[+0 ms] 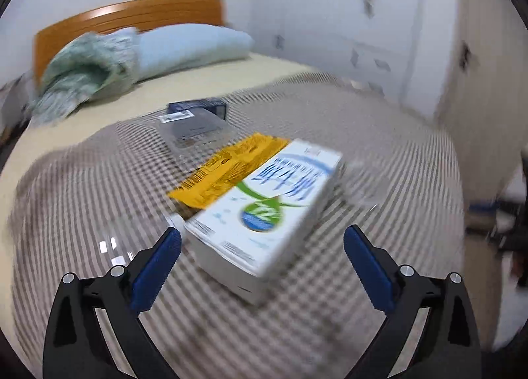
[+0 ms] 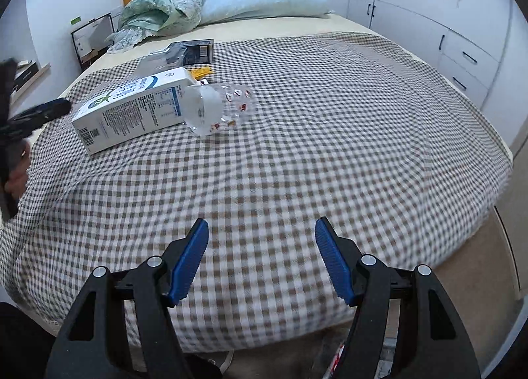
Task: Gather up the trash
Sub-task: 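Move both tools back over the bed toward the milk carton, then grasp the white milk carton with the left tool while the right tool grasps the clear cup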
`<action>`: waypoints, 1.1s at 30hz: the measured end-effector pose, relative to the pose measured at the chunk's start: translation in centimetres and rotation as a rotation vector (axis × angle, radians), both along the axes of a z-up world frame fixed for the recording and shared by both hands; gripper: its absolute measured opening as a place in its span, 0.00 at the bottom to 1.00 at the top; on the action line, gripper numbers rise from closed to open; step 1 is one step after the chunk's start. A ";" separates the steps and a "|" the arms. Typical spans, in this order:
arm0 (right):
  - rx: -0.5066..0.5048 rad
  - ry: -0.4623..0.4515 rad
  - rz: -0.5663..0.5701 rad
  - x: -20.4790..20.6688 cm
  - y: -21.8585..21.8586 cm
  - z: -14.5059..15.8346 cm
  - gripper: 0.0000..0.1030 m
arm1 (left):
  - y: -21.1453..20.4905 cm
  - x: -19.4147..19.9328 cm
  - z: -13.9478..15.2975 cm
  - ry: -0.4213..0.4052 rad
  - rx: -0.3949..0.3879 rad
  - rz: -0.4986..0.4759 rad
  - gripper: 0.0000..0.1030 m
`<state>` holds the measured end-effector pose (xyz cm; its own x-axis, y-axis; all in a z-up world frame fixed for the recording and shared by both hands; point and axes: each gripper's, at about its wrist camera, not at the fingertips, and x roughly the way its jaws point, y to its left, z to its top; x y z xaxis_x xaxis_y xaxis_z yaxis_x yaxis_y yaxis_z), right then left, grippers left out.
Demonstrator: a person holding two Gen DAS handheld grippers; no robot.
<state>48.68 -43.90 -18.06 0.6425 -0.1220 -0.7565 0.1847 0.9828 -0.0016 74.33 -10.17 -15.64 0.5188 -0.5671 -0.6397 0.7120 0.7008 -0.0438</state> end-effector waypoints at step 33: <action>-0.034 -0.031 0.003 15.7 0.7 -1.8 0.37 | -2.7 -8.2 -1.3 0.177 -0.065 0.156 0.71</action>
<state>64.40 -43.18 -19.84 0.6657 -0.1452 -0.7319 0.1825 0.9828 -0.0290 66.10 -12.83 -16.98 0.4861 -0.5319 -0.6934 0.5730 0.7931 -0.2067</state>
